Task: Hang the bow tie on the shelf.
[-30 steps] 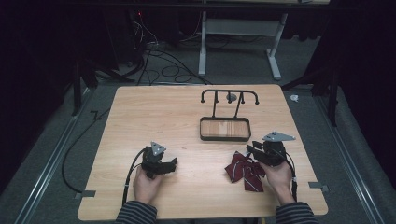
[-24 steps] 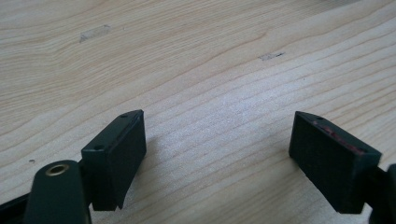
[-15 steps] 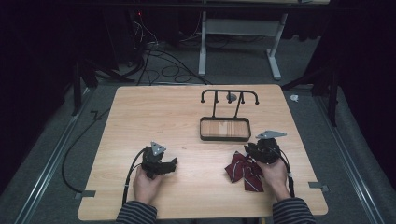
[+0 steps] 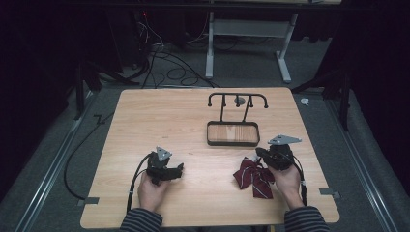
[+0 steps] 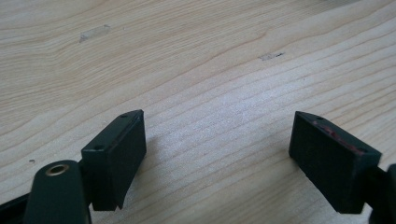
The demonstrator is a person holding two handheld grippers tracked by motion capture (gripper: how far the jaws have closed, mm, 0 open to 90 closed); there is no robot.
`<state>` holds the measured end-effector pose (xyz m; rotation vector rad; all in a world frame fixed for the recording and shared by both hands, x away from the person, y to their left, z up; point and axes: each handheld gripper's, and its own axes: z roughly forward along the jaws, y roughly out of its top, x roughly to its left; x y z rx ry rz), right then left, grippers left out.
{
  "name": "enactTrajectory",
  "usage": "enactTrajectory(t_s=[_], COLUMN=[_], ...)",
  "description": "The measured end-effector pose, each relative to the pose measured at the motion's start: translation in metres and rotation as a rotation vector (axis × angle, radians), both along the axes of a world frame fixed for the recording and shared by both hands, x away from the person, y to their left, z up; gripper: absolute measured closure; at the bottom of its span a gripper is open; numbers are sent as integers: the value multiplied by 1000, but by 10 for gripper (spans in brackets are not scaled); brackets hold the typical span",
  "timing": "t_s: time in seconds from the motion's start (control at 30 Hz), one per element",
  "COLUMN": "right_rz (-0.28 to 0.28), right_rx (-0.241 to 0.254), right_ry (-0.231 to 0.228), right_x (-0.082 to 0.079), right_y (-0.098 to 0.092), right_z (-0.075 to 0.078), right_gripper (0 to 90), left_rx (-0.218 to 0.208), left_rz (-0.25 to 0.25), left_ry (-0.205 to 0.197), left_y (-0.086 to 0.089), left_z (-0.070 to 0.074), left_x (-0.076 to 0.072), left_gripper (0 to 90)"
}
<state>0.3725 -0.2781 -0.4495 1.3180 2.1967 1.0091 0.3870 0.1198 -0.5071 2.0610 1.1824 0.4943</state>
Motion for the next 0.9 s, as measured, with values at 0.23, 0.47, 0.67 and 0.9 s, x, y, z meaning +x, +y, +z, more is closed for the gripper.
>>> enactTrajectory(t_s=[0.23,0.47,0.67,0.9], right_rz=[17,55,79,106], right_rx=[51,67,75,92], right_ry=[-58,-108,-137,-167], right_x=[-7,-10,-11,-11], right_y=[-2,4,10,14], right_z=[18,39,53,69], right_gripper=[895,896,897,896], left_rx=[0,0,0,0], left_rz=[1,1,1,1], left_ry=[0,-1,0,0], left_y=[0,0,0,0], left_z=[0,0,0,0], left_x=[0,0,0,0], left_gripper=[192,192,192,192])
